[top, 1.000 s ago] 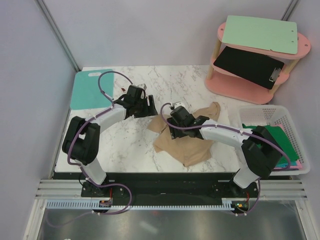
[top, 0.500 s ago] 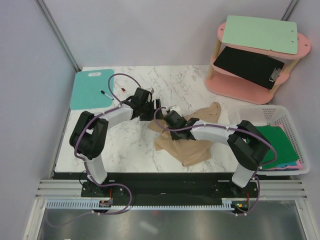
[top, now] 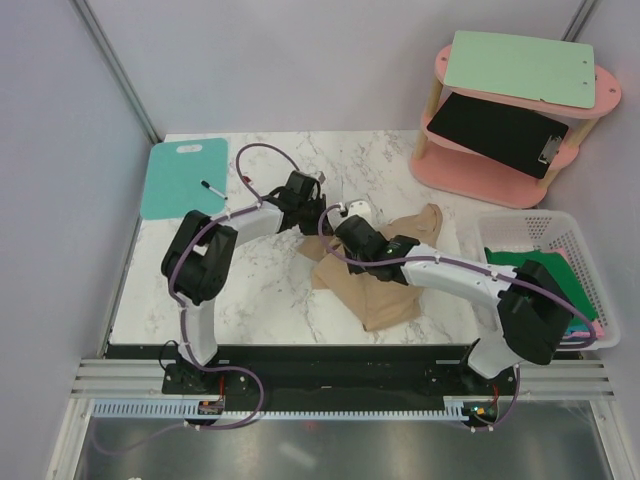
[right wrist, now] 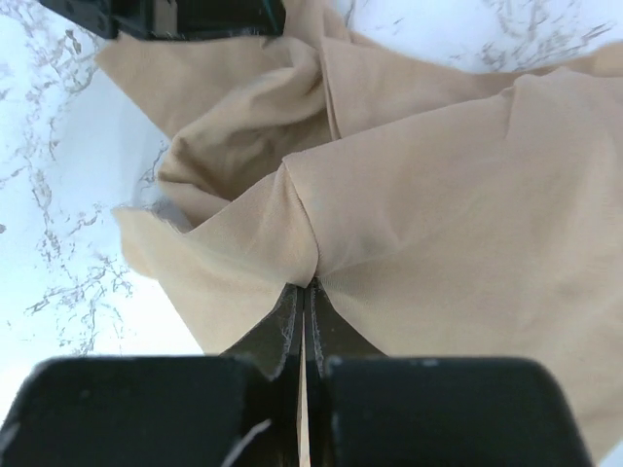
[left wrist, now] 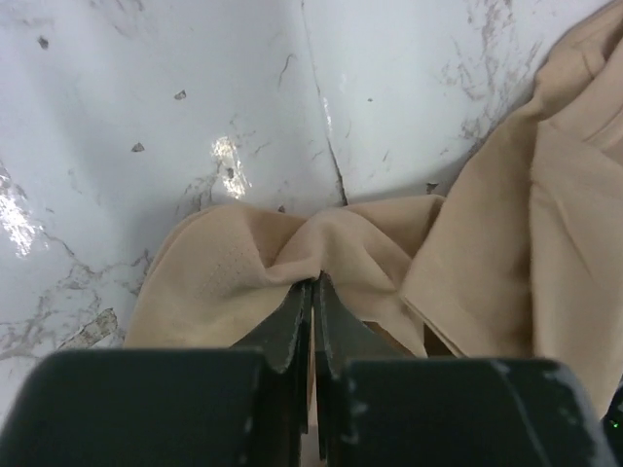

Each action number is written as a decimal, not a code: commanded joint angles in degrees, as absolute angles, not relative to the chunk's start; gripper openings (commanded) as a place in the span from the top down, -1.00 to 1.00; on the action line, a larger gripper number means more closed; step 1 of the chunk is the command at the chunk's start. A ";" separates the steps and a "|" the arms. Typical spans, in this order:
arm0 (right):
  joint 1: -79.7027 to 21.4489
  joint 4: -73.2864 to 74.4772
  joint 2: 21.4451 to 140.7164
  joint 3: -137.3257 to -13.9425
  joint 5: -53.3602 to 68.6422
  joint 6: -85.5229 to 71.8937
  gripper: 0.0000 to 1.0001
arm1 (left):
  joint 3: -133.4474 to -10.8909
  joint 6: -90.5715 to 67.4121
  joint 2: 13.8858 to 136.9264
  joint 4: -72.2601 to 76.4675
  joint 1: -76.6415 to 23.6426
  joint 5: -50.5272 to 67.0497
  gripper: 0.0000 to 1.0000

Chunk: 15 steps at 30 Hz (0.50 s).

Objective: Fold and stack the t-shirts
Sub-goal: Flatten out the tshirt

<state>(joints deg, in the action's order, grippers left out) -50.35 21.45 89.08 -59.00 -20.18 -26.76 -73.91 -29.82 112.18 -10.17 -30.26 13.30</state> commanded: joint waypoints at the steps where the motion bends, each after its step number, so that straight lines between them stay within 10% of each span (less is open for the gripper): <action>1: -50.71 22.94 82.45 -58.89 -26.17 -26.19 1.00 | -74.63 -30.76 113.56 -9.40 -30.59 14.51 0.96; 15: -50.54 26.54 56.35 -51.42 -43.94 -27.77 1.00 | -62.41 -29.97 88.52 -14.32 -14.60 2.03 0.96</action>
<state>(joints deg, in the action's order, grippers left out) -50.43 25.52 61.56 -52.95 -35.75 -26.96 -64.03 -29.98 96.68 -12.84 -20.73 7.38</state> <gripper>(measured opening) 0.007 0.027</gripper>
